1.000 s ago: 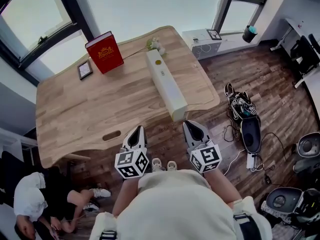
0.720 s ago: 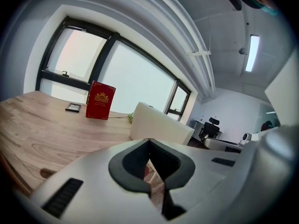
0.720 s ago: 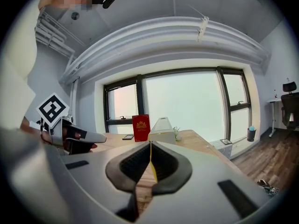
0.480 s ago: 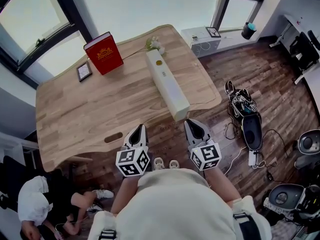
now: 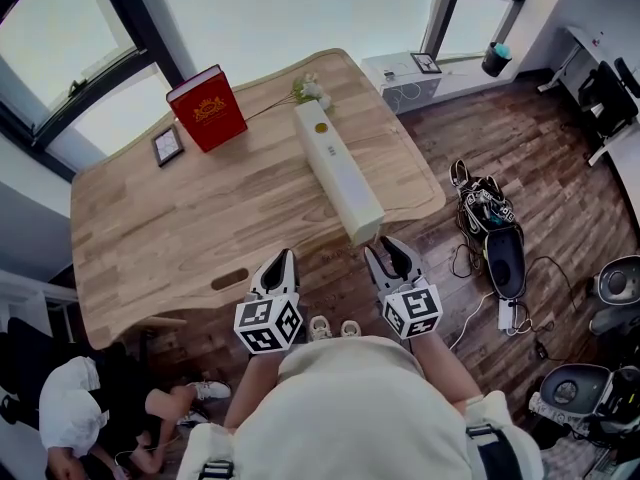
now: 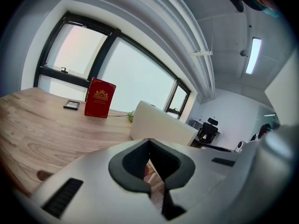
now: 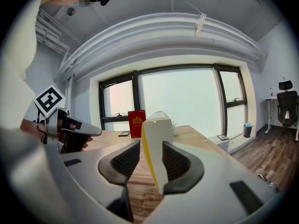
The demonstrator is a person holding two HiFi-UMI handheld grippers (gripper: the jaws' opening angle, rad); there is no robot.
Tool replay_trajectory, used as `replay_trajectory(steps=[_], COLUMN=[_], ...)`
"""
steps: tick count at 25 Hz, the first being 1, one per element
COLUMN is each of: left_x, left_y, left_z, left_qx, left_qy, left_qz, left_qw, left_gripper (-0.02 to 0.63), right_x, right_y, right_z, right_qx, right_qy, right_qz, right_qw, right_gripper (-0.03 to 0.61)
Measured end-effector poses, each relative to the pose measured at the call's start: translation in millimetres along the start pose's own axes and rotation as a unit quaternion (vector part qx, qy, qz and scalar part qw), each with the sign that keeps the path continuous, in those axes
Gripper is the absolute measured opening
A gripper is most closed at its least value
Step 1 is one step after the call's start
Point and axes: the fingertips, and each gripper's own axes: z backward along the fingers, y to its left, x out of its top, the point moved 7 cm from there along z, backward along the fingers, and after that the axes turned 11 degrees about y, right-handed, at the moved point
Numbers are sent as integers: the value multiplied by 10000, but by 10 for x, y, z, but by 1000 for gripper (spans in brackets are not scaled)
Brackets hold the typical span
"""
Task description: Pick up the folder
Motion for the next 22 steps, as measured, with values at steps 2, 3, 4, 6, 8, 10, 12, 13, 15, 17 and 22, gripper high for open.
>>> replay_trajectory(steps=[2,3,4,6,8,10,12,13,15,17,22], left_x=[8,13,19,29,32,32,37,41,52,62,97], left_y=[17,27,36,55,74,92,111,122,146,168,209], left_z=[-8,-13,-20,-33,-42,-48,-45,-42,-36,-34,-38], left_qx=[-8,-11,-13,-16,-13,-4,7,16,38,57,102], left_qy=[2,2,1,-3,-9,-13,-23,-29,-42,-59,-91], left_qz=[23,32,39,50,57,59,63,67,80,95,105], left_qw=[10000,10000,10000,10000,10000,10000,10000,10000,10000,9999,9999], left_gripper=[21,21,21,21,21,21,21,21,20,21,21], right_x=[-24,-38,-52,-83,-113,-141,-159,-163,-169,-184,-182], right_y=[0,-3,-7,-17,-26,-36,-41,-41,-43,-49,-92], right_z=[-34,-53,-74,-118,-163,-212,-266,-297,-364,-436,-594], right_qx=[3,-8,-23,-48,-55,-54,-53,-51,-53,-68,-173], right_qy=[47,68,92,145,185,216,246,254,271,310,351], right_qz=[6,8,8,12,11,8,27,43,80,116,144], right_qw=[10000,10000,10000,9999,9998,9998,9997,9997,9996,9994,9991], right_gripper=[194,222,251,289,318,342,359,364,377,387,410])
